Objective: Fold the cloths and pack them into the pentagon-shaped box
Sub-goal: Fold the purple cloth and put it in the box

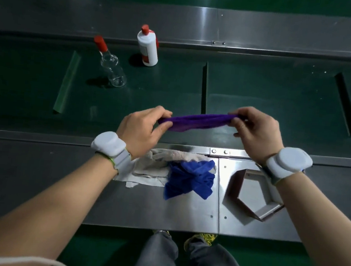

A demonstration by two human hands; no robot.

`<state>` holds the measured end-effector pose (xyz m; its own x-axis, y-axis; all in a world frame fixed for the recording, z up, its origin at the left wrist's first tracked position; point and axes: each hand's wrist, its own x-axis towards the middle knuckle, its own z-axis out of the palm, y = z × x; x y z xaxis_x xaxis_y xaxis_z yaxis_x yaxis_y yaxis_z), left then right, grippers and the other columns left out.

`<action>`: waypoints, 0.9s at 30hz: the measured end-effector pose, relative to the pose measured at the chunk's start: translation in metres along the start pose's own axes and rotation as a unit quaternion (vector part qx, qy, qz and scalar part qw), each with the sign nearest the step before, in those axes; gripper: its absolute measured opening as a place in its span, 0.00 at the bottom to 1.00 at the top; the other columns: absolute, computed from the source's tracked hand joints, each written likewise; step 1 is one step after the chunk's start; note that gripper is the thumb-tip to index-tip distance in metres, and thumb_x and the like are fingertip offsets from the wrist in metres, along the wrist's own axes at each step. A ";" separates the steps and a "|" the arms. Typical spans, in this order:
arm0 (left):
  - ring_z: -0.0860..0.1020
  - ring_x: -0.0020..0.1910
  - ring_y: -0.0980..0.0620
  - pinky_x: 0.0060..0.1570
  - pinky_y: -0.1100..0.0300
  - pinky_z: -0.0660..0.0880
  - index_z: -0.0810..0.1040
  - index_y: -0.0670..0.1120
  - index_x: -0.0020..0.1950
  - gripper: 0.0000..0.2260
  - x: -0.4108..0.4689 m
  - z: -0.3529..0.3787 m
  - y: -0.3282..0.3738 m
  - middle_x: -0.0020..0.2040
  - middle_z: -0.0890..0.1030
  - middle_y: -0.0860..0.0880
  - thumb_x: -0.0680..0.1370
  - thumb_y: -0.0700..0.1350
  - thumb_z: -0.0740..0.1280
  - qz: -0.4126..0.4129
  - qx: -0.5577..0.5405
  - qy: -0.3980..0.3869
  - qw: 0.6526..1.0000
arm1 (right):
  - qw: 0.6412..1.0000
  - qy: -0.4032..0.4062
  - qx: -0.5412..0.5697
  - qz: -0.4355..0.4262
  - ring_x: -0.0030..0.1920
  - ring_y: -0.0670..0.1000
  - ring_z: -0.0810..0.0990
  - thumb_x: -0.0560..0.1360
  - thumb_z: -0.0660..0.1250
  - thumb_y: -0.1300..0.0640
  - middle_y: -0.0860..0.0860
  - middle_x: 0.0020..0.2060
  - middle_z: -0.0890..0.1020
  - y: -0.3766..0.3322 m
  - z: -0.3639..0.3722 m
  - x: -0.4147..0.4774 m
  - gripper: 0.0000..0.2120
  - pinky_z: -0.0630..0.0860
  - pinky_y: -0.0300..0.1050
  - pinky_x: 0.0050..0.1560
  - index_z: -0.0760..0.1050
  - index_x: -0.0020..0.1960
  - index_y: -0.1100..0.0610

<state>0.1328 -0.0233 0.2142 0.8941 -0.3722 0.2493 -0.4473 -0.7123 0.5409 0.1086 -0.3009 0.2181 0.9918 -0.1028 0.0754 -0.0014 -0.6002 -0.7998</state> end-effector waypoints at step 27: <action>0.79 0.50 0.42 0.48 0.51 0.76 0.73 0.44 0.59 0.19 -0.198 0.202 -0.057 0.52 0.81 0.43 0.74 0.55 0.68 -0.439 -0.053 -0.228 0.867 | 0.846 -0.304 -0.317 0.301 0.52 0.58 0.78 0.75 0.61 0.48 0.53 0.52 0.78 0.169 0.156 -0.147 0.13 0.74 0.49 0.44 0.69 0.57 0.50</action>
<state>-0.0231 -0.0291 -0.0282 0.7757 0.0724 -0.6269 0.4282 -0.7901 0.4387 -0.0174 -0.2636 -0.0209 0.6688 -0.2309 -0.7067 -0.4075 -0.9089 -0.0888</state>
